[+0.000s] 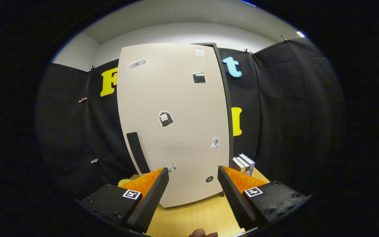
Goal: Open the shoe cabinet door, grab the shoes and put them into the shoe cabinet, then close the shoe cabinet door.
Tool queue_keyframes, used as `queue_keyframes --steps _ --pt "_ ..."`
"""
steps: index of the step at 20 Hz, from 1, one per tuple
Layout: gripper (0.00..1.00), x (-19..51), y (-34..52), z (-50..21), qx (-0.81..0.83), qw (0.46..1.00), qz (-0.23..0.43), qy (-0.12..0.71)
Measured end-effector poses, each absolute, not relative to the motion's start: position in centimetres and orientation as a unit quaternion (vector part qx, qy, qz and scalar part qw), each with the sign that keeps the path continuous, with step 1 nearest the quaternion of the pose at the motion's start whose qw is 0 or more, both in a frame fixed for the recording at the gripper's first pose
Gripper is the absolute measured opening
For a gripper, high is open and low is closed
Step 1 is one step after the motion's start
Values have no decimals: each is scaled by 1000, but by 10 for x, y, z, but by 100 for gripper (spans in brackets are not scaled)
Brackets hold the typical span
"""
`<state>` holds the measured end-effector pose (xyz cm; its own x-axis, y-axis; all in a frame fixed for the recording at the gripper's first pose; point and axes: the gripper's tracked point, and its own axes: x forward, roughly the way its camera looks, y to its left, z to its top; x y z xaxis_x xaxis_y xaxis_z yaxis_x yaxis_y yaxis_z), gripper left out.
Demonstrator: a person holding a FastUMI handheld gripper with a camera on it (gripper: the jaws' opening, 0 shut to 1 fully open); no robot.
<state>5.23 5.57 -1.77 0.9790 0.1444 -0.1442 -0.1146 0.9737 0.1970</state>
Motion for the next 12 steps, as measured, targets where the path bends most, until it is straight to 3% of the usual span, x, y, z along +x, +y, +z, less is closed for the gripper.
queue_keyframes --steps 12 --pt "98 54 54 -18 93 990 74 73"
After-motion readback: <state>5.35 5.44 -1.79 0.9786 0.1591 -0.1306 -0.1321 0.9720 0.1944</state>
